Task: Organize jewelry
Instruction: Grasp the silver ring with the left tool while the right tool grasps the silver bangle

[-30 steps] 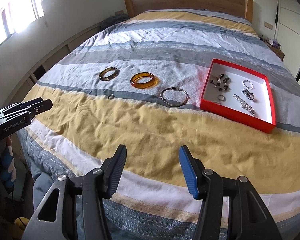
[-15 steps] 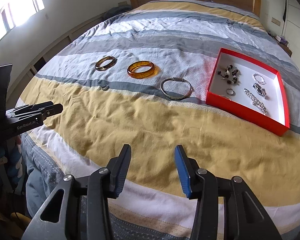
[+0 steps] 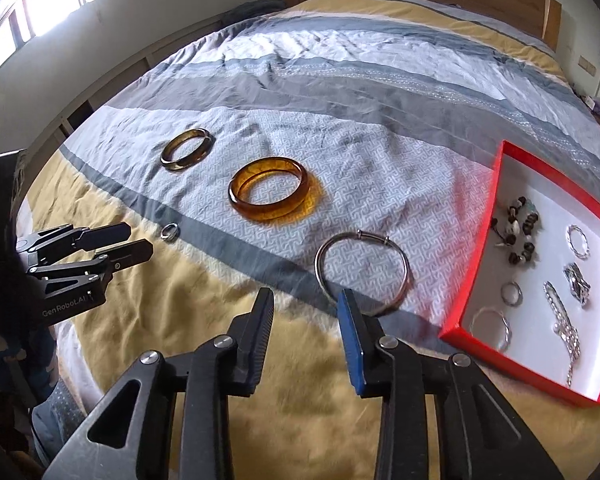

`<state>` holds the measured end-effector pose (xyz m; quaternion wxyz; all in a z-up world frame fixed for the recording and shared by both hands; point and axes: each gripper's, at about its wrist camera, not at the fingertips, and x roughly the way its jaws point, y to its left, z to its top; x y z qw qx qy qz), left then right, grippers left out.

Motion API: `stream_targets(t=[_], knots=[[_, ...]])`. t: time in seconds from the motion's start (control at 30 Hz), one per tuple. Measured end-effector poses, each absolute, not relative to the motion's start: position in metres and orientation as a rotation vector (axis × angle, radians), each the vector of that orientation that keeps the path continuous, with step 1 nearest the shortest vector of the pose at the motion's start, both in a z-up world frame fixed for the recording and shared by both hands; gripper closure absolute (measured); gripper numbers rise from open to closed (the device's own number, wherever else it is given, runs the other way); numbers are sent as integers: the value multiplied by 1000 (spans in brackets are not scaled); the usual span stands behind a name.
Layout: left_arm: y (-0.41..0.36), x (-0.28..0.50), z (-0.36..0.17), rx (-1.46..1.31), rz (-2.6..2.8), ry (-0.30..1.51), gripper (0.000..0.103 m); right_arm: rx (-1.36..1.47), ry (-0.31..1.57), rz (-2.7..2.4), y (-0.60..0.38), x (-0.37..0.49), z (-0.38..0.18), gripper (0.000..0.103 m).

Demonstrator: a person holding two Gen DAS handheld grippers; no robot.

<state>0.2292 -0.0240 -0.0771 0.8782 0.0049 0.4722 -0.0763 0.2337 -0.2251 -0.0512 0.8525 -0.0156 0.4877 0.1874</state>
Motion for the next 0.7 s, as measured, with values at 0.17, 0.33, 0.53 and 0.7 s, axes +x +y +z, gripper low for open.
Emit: stream_targets(t=[0.17,0.33,0.53,0.7], knots=[[-28,245,-91,14,-167,1000,60,-34,1074,388,-221,261,-75,75],[-28,251,-108,-3,-168,1022,62,-40,1113,411,-217,270,-93,77],[-26,255,-111,-7,-178,1008,85,28,1128,426,-215,278,-106,84],[-26,251,-105,-5,-181,1002,86,53,1115,442,-212,277,-103,98]])
